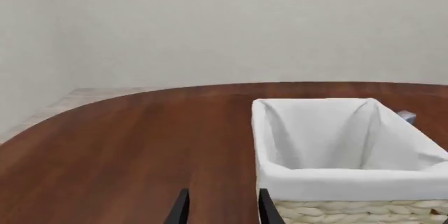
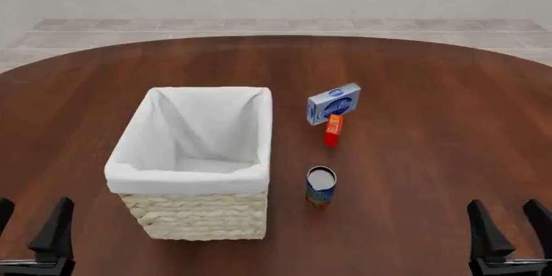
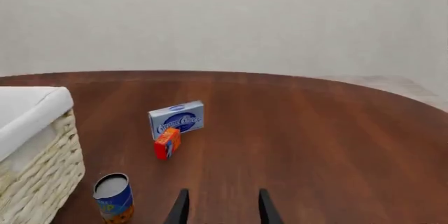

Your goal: Pick up the alphabet soup and put it in the basket.

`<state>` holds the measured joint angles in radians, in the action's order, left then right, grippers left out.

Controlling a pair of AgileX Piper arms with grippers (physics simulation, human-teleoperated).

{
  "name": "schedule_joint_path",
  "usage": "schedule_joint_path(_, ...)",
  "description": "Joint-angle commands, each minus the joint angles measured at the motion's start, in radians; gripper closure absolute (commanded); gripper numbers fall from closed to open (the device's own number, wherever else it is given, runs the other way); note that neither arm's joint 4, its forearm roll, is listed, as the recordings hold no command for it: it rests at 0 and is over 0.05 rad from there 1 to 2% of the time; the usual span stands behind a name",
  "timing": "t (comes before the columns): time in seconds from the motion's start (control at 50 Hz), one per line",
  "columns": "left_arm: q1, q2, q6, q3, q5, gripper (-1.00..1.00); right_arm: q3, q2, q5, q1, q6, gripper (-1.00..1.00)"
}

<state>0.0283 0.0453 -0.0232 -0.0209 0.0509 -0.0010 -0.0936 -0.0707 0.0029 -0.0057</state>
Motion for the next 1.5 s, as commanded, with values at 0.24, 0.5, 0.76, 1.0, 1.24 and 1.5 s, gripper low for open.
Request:
schedule_joint_path(0.24,-0.010,-0.032,0.033,0.017,-0.049,-1.00,-0.003,0.080,0.068,-0.004,-0.008,-1.00)
schedule_joint_path(0.5,-0.009,-0.027,0.030,0.017,-0.047,-1.00,-0.001,-0.014,0.020,-0.029,-0.078,-1.00)
schedule_joint_path(0.76,-0.010,-0.012,0.028,0.017,-0.040,-1.00,0.000,0.093,0.052,-0.050,-0.201,-1.00)
schedule_joint_path(1.0,-0.014,-0.005,0.028,0.017,-0.037,-1.00,0.000,0.093,0.018,-0.031,-0.230,-1.00)
schedule_joint_path(1.24,-0.014,-0.001,0.028,0.017,-0.035,-1.00,-0.539,-0.100,0.364,0.013,-0.248,-1.00)
schedule_joint_path(1.5,-0.013,-0.009,0.029,0.017,-0.039,-1.00,-0.716,-0.278,0.402,0.024,-0.236,-1.00)
